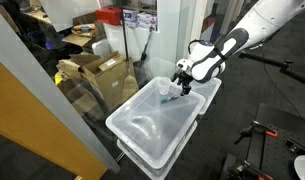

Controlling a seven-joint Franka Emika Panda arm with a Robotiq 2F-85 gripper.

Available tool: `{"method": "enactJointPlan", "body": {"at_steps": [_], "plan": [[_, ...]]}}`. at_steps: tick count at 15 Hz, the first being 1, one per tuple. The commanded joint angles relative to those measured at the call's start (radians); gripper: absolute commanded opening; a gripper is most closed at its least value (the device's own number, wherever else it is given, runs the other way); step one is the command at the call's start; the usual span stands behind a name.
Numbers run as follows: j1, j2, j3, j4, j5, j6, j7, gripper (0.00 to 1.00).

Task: Move the marker to the left side of the storage box

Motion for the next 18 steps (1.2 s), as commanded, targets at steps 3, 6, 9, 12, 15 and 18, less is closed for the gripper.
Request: {"method": "enactJointPlan", "body": {"at_steps": [3,6,9,12,15,18], "plan": [[0.019,0.081,-0.004,0.125,0.027,-0.112,-0.066,1.0],[0.036,0.113,-0.016,0.168,0.038,-0.142,-0.079,1.0],[0.063,0.143,-0.036,0.208,0.039,-0.146,-0.07,1.0],[0.091,0.167,-0.059,0.233,0.036,-0.142,-0.063,1.0],[0.103,0.19,-0.064,0.254,0.036,-0.15,-0.07,1.0],[0.114,0.21,-0.07,0.274,0.035,-0.152,-0.072,1.0]]}}
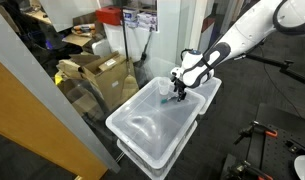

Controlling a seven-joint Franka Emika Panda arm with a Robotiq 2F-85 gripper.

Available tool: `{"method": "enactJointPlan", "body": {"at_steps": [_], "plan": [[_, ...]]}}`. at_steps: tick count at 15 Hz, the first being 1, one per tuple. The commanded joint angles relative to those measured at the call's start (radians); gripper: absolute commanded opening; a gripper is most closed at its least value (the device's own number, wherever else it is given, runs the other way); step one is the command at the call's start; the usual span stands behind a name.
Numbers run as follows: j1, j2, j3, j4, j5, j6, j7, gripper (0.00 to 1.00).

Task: Move the marker to the left side of the storage box

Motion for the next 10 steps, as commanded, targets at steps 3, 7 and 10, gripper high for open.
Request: {"method": "enactJointPlan", "body": {"at_steps": [3,7,10], "plan": [[0.035,0.039,-0.018,0.072,0.023,-0.044,-0.031,1.0],[0.046,0.059,-0.018,0.104,0.026,-0.06,-0.032,1.0],[0.054,0.072,-0.02,0.129,0.031,-0.085,-0.033,1.0]]}}
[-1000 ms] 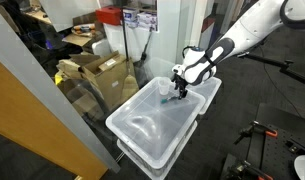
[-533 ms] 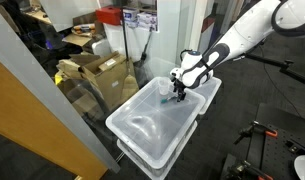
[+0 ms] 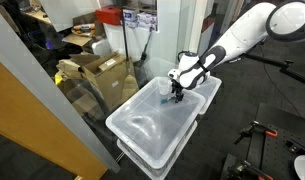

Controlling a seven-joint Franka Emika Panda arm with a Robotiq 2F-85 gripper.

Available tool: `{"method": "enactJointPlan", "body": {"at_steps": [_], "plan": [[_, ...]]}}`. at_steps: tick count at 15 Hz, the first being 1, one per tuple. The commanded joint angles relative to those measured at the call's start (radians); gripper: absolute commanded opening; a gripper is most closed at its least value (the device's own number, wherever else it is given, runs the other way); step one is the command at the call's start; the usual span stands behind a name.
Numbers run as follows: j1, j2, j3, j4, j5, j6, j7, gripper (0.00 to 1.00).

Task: Move the marker to the left side of the storage box

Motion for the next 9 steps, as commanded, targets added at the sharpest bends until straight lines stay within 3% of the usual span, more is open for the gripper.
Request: {"method": "enactJointPlan", "body": {"at_steps": [1,6,9], "plan": [[0.025,0.021,-0.016,0.062,0.034,-0.067,-0.033,1.0],[0.033,0.038,-0.025,0.102,0.049,-0.112,-0.035,0.96],[0.041,0.049,-0.034,0.124,0.057,-0.136,-0.036,0.84]]}}
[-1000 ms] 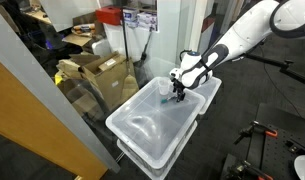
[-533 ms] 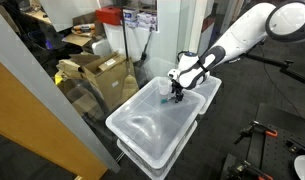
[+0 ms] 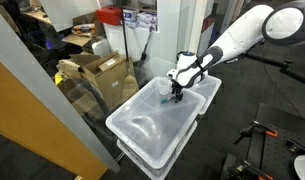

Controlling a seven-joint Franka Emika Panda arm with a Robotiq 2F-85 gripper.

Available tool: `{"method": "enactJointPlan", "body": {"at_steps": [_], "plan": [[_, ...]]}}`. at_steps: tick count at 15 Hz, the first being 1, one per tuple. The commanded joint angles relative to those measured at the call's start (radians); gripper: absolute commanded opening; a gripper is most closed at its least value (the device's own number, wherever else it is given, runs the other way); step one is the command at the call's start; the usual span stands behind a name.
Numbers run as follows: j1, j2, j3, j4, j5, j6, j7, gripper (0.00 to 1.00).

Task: Move the marker to the left side of the storage box

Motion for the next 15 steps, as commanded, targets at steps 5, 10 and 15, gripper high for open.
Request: {"method": "enactJointPlan", "body": {"at_steps": [5,10,15], "plan": [[0.039,0.03,-0.034,0.076,0.053,-0.066,-0.032,0.41],[0.048,0.033,-0.041,0.097,0.064,-0.078,-0.031,0.03],[0.063,0.004,-0.061,0.06,0.067,-0.051,-0.005,0.05]]}}
